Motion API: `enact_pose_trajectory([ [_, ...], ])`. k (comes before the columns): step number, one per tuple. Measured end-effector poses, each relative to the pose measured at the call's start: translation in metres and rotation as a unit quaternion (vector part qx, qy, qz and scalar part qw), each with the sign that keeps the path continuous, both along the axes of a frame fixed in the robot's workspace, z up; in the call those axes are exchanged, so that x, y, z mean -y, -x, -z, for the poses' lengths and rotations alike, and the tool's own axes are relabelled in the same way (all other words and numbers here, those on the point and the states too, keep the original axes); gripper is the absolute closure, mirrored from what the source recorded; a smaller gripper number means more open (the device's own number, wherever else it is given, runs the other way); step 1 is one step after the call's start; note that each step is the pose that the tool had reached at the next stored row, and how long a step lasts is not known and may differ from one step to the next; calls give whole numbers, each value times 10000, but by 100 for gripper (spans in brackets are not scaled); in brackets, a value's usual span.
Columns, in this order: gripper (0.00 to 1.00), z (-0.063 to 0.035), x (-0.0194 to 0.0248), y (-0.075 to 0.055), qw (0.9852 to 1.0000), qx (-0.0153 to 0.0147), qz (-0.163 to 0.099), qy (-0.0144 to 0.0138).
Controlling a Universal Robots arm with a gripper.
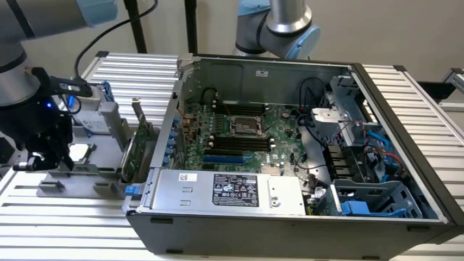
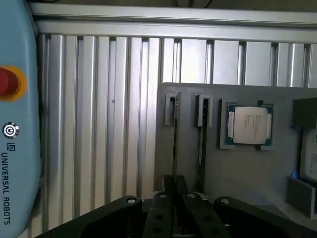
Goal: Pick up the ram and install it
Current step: 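Pick up the ram and move it above insertion slot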
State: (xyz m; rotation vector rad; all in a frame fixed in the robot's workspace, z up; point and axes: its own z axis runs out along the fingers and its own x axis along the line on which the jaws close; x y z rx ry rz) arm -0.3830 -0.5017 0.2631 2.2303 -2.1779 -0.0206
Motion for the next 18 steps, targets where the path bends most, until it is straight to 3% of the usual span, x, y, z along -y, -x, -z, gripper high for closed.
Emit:
enact_pose_trajectory([
  [8, 100, -366, -2, -97, 10000, -1, 0, 1],
  [18, 100, -760, -7, -398, 10000, 0, 1, -4],
])
